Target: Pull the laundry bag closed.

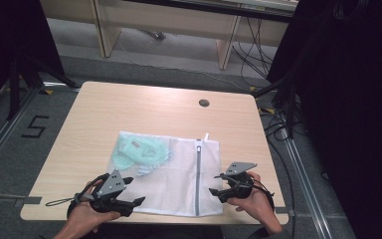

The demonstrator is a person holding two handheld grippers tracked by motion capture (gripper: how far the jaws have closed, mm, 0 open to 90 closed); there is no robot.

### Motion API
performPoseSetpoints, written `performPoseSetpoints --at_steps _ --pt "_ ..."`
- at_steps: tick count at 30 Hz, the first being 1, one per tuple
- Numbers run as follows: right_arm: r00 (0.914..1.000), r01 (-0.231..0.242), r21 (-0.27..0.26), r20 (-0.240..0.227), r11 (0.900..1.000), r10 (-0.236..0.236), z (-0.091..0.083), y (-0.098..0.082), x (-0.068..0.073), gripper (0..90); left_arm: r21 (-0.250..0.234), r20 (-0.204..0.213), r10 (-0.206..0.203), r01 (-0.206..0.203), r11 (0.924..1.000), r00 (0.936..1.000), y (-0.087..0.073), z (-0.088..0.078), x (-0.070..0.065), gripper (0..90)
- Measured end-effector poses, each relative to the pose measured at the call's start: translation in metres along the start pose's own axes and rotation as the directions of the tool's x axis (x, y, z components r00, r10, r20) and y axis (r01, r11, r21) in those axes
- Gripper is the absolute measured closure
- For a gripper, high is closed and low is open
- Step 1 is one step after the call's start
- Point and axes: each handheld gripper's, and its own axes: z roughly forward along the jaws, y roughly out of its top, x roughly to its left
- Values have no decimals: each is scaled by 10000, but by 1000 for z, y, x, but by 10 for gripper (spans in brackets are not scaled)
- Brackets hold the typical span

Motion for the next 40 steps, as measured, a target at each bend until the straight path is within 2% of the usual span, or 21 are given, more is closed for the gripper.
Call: performPoseSetpoints --at_steps 1,2,4,6,7,8,9,10,12,13,14,15,16,17,18,19,20,22,24,27,40 --pt "9999 130 211 -11 9997 -129 -2 -1 0 299 49 -42 -81 81 10000 10000 0 -1 0 267" --pt "9998 155 -117 126 9998 -154 0 -3 0 299 -66 -62 -215 215 9997 9997 -1 -1 -1 265" --pt "10000 4 -18 41 10000 -4 -4 -6 1 297 -69 -75 64 -65 10000 10000 0 -3 1 262" --pt "9999 76 -73 135 9999 -75 -5 -8 1 295 -150 -128 -187 185 9997 9997 -2 -4 1 258" --pt "10000 56 167 52 9998 -57 -8 -9 1 294 8 -136 78 -78 10000 9999 -2 -6 2 258" --pt "9999 -115 16 110 9999 115 -7 -11 3 292 70 -151 121 -120 9999 9998 -3 -7 2 257" --pt "10000 35 188 71 9998 -36 -10 -11 1 289 13 -182 -186 186 9998 9997 -5 -7 0 256" --pt "9998 -11 -204 209 9998 16 -7 -13 3 288 31 -130 -171 171 9998 9998 -6 -7 0 255" --pt "9997 -188 -16 177 9998 188 -9 -15 5 283 170 -162 81 -78 9998 9998 -8 -7 0 254" --pt "9999 -52 23 151 10000 52 -10 -15 5 281 176 -171 -150 153 9997 9997 -8 -6 -2 253" --pt "9998 -164 9 148 9999 164 -10 -16 6 281 216 -161 -26 29 9998 9999 -8 -7 -3 251" --pt "9999 32 0 145 10000 -32 -10 -17 6 280 232 -163 44 -40 9997 9999 -9 -8 -3 250" --pt "9999 46 280 92 9996 -48 -13 -17 6 278 178 -96 -64 65 9998 9999 -10 -7 -4 250" --pt "9998 -13 -87 214 10000 15 -11 -19 8 277 159 -177 -219 222 9996 9996 -10 -7 -6 250" --pt "9998 -204 97 87 9997 203 -13 -19 9 276 330 -147 5 0 9995 9999 -10 -8 -5 249" --pt "9997 -3 -19 235 10000 3 -12 -20 9 275 332 -154 78 -73 9994 9999 -11 -8 -5 247" --pt "9999 -117 226 83 9997 115 -15 -20 9 274 295 -137 33 -29 9996 9999 -12 -7 -6 247" --pt "9997 -70 -4 212 10000 70 -14 -23 10 273 355 -108 0 4 9994 9999 -12 -7 -7 247" --pt "9998 -12 117 174 9999 10 -16 -24 11 273 215 -130 -159 162 9996 9998 -12 -7 -8 247" --pt "9997 -71 -21 234 10000 71 -15 -26 12 271 261 -139 61 -57 9996 9999 -12 -8 -5 247" --pt "9998 -160 161 145 9997 158 -15 -27 13 266 388 -203 35 -27 9992 9998 -11 -9 -5 247"
